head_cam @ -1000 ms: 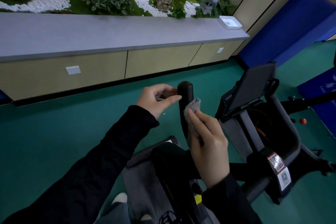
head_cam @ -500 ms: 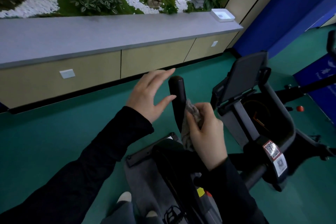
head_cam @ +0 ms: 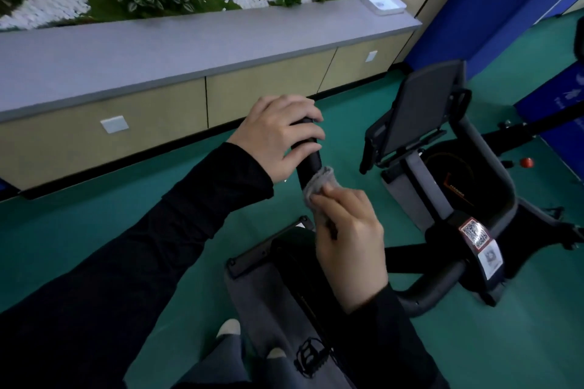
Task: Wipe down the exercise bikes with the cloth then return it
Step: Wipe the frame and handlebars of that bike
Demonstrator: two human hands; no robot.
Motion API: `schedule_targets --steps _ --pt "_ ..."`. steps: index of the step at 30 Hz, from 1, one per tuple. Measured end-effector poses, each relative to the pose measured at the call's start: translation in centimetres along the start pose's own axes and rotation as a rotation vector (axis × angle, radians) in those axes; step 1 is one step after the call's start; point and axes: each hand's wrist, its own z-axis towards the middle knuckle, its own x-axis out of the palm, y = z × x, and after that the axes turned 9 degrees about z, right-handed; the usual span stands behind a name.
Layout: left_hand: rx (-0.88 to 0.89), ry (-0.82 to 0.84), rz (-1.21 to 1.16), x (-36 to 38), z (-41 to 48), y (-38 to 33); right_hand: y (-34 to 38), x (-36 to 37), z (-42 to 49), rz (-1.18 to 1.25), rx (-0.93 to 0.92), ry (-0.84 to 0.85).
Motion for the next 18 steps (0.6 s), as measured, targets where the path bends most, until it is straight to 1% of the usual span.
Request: schedule_targets --steps 2,5,7,10,12,14,16,18 --pt "-0.010 -0.004 -0.021 0.1 -0.1 -0.1 -0.5 -1.2 -1.4 0.006 0.010 0.032" --pt "-0.031 -0.003 -0.044 0.3 -0.2 -0.4 -0.9 -2.5 -1.1 0.082 0.157 0.068" --pt "-0.039 -0.009 -0.064 0.3 -0.2 -0.6 -1.5 -2.6 0.8 0.182 0.313 0.117" --pt "-0.031 -0.024 -0.080 0.5 -0.2 -0.5 -2.8 -2.3 4.3 0.347 0.624 0.312" --pt "-0.027 -0.032 -0.087 0.6 -0.2 -0.5 -3.3 -2.1 5.7 0.545 0.808 0.413" --pt "-0.027 -0.038 -0.098 0.7 -0.2 -0.5 -3.3 -2.1 6.5 0.750 0.957 0.457" --pt "-0.026 -0.045 -0.112 0.8 -0.3 -0.5 -3.3 -2.1 6.6 0.838 1.013 0.484" --pt "-0.022 -0.054 -0.117 1.0 -0.4 -0.4 -3.5 -2.3 6.1 0.825 1.027 0.500"
